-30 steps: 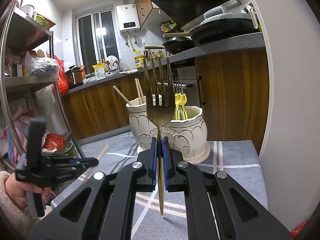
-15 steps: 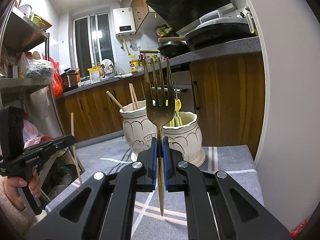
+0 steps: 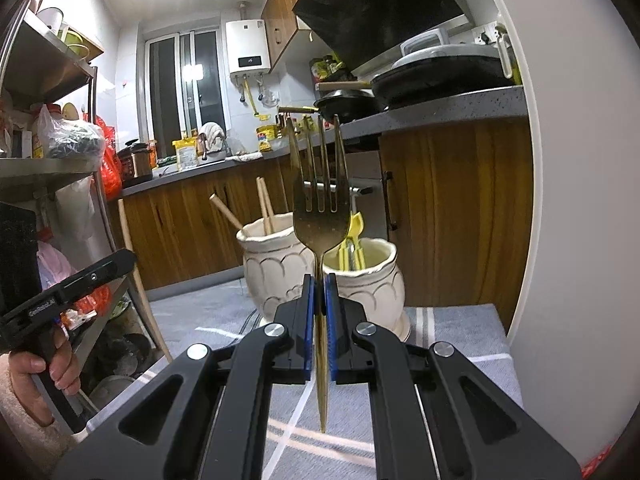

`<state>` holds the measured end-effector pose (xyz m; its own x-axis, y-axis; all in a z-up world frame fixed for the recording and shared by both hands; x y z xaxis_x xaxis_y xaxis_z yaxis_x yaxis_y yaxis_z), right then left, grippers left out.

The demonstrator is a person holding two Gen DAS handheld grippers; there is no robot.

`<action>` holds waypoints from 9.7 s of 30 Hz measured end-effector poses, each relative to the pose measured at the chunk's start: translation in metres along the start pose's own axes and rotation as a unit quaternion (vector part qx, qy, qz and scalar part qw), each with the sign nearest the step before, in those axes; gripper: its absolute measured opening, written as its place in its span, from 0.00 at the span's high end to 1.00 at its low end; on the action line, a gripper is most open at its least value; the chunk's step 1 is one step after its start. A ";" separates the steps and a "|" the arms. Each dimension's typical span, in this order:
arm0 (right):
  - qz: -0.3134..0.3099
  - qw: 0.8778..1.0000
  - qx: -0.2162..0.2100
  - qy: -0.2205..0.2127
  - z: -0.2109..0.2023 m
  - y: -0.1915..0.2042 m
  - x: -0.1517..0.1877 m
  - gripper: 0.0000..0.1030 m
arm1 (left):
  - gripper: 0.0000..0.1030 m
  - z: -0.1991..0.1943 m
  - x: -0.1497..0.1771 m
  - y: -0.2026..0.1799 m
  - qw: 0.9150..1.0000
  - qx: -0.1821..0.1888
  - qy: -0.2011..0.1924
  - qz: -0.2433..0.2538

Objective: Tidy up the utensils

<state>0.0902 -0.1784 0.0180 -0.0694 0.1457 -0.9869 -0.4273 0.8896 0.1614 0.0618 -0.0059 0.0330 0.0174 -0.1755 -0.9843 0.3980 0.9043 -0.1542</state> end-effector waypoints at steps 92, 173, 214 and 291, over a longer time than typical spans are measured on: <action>0.086 0.994 0.059 -0.021 0.058 -0.058 -0.021 0.05 | 0.05 0.050 -0.026 0.047 0.986 -0.166 -0.019 -0.024; -0.074 0.964 -0.080 0.244 0.037 0.087 0.103 0.97 | 0.05 0.001 0.062 0.062 0.971 -0.169 0.160 -0.053; 0.027 0.998 -0.053 0.032 -0.038 0.000 -0.008 0.97 | 0.90 0.057 0.146 -0.027 0.925 -0.168 0.338 0.041; 0.032 0.999 -0.030 -0.017 -0.017 0.004 -0.012 0.97 | 0.89 0.057 0.133 0.029 0.930 -0.100 0.349 0.049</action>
<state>0.0737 -0.1843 0.0305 -0.0674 0.2171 -0.9738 -0.4765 0.8505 0.2226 0.1284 -0.0253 -0.0974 -0.5835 0.1446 -0.7992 0.2459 0.9693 -0.0042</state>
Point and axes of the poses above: each gripper's, at about its wrist camera, not at the fingertips, and z roughly the way its jaws point, y to its left, x to its underside, the point moved 6 cm from there along z, roughly the way its jaws point, and after that the axes turned 15 degrees about -y, right-handed, at the moved point
